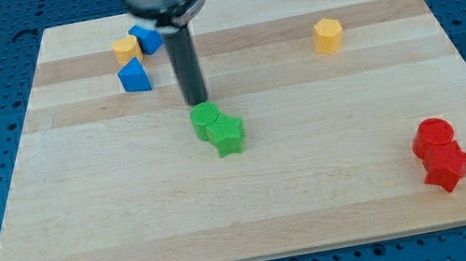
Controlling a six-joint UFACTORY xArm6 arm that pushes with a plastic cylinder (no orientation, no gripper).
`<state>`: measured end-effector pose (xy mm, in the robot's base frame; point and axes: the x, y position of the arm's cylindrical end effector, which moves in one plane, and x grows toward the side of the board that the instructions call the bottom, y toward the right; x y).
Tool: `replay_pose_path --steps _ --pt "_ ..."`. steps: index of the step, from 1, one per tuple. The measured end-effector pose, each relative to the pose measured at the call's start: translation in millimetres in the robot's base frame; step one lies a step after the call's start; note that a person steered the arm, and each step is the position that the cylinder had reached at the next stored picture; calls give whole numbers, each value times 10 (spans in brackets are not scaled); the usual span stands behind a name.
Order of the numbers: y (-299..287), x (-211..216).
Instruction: Slide the yellow hexagon towards the bottom center
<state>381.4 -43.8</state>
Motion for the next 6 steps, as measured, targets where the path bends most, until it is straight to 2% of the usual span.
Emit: replay_pose_path --steps 1,2,3,4,6 --pt "422 -314" --pt "1110 -536" --pt "1275 -726" --pt "1627 -1088" --pt "2122 -1100"
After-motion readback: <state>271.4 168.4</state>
